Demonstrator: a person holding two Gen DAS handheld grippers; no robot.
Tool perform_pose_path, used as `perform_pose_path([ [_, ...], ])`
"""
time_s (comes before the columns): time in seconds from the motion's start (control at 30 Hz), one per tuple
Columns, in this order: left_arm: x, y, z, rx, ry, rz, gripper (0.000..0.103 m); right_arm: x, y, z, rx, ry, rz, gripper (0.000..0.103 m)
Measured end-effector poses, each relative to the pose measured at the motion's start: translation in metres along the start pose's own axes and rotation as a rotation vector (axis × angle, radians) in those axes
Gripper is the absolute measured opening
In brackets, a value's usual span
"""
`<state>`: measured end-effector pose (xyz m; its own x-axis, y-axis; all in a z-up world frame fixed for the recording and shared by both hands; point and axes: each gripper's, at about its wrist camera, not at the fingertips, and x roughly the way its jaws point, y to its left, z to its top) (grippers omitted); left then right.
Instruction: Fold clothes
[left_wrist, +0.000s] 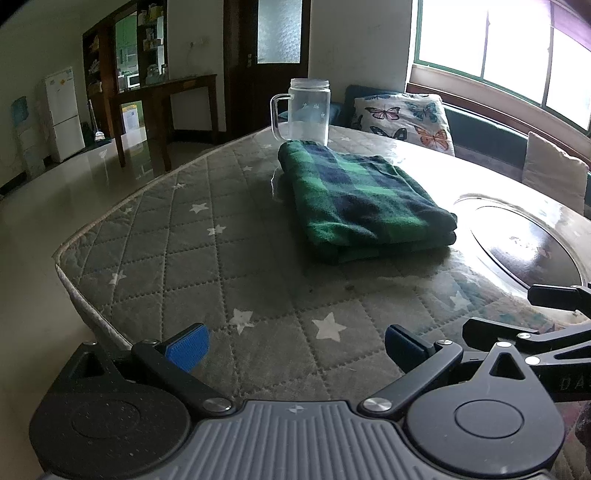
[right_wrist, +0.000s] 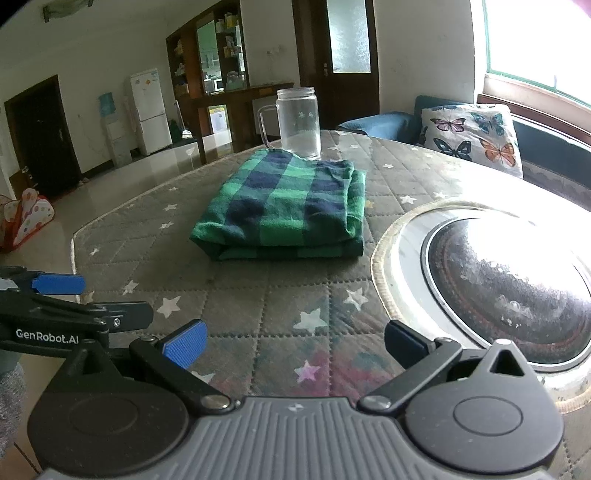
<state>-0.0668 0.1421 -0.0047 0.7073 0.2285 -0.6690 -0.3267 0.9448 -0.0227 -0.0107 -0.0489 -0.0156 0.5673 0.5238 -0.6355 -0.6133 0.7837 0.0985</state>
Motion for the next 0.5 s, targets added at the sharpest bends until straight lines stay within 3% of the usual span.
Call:
perform_pose_path([
  [0.5,0.0038,0.0005,0.001,-0.016,-0.003,0.004,0.103,0.0033,0.0008,-0.0016,-0.007,0.014,-0.001,0.103],
])
